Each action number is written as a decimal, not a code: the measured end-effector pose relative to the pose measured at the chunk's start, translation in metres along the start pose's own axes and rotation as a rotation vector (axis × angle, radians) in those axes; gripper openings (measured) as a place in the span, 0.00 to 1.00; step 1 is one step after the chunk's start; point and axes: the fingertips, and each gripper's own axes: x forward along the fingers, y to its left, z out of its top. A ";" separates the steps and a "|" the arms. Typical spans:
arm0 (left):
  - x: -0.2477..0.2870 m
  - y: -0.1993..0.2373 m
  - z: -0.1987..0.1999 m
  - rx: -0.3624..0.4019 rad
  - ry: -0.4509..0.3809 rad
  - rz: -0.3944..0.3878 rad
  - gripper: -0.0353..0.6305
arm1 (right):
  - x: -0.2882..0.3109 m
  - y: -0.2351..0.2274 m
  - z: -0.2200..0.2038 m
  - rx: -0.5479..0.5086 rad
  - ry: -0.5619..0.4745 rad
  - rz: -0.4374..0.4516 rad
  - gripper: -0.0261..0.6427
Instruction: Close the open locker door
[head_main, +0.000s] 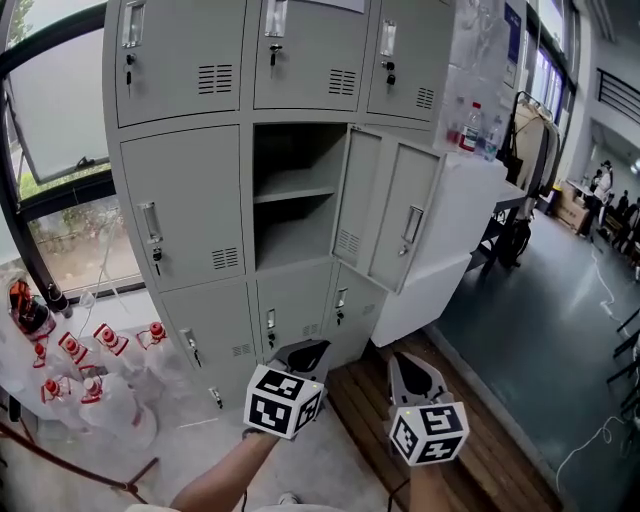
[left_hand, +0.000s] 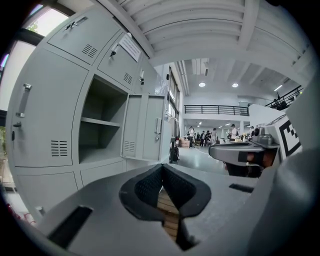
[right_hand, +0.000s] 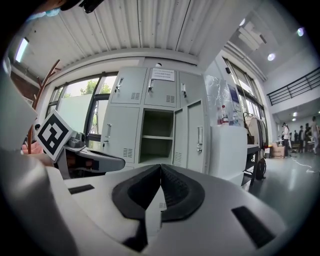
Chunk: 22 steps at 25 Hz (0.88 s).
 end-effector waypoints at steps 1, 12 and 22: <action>0.002 0.004 0.001 0.000 -0.002 -0.001 0.06 | 0.005 0.000 0.001 0.002 -0.003 -0.003 0.05; 0.025 0.023 -0.002 0.002 0.017 -0.025 0.06 | 0.039 -0.011 0.009 0.002 -0.026 -0.011 0.05; 0.077 0.036 0.005 0.012 0.020 0.022 0.06 | 0.081 -0.059 0.016 -0.012 -0.061 0.025 0.05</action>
